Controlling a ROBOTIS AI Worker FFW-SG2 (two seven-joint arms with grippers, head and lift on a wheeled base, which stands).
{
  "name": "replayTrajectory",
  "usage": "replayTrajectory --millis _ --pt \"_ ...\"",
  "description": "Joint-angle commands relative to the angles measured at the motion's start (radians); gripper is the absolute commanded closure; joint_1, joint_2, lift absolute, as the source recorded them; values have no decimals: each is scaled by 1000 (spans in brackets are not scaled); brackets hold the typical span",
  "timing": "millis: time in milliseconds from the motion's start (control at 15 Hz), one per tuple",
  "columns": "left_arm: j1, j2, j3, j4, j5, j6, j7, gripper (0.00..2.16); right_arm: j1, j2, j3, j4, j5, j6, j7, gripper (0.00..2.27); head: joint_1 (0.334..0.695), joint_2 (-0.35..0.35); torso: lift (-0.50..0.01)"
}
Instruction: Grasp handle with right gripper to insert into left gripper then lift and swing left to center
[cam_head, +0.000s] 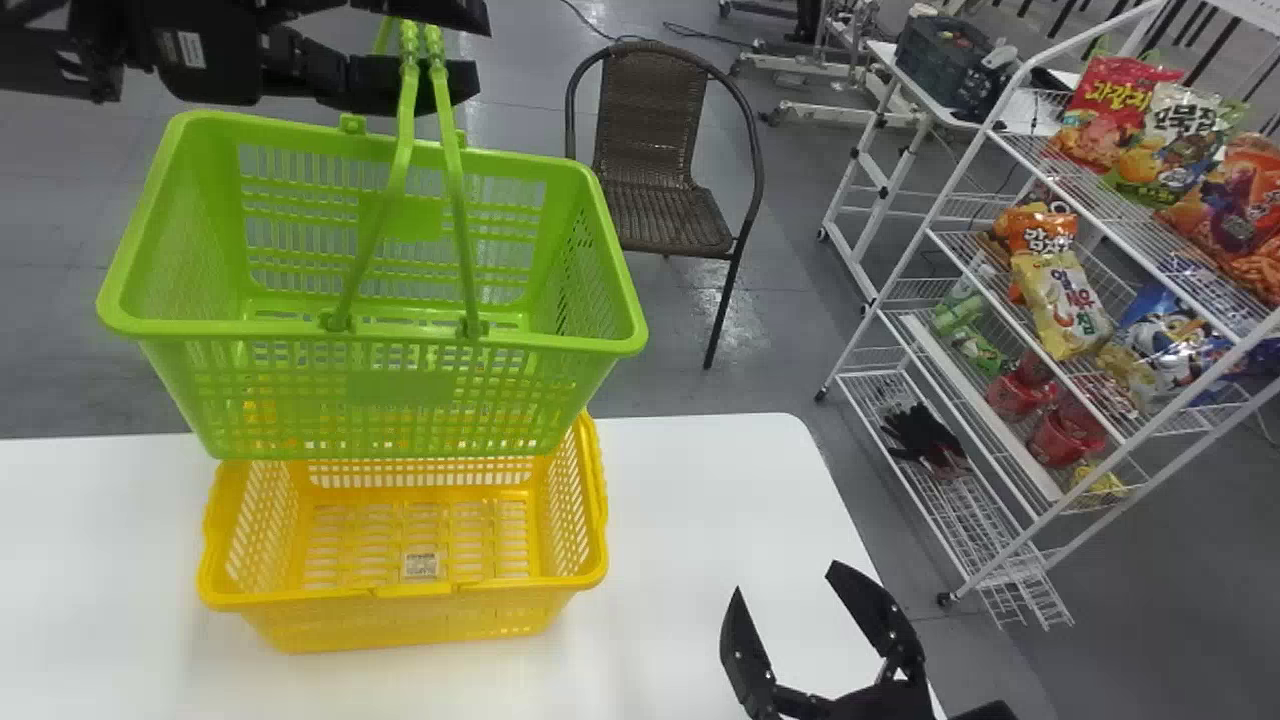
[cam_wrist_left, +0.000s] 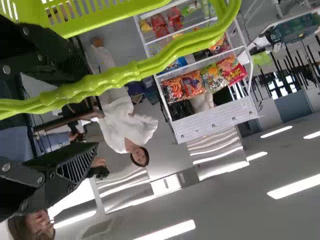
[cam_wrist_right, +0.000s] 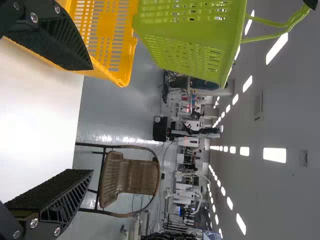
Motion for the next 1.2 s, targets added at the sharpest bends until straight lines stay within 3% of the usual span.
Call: replayTrajectory --millis 0,133,333,667,1133 --pt "-10 0 -2 13 -1 4 -11 1413 0 0 1 3 0 -4 0 83 695 -288 0" --pt "-15 2 -5 16 -1 4 -9 2020 0 0 3 8 0 -7 0 83 695 -287 0" --pt "-26 10 -12 19 -10 4 -11 2132 0 0 4 11 -5 -13 0 83 695 -285 0" --pt "-35 26 -18 19 -18 4 -18 2132 0 0 3 12 -5 -16 0 83 693 -278 0" --pt "-46 164 -52 17 -16 4 -48 2132 0 0 3 20 -5 -25 0 83 695 -221 0"
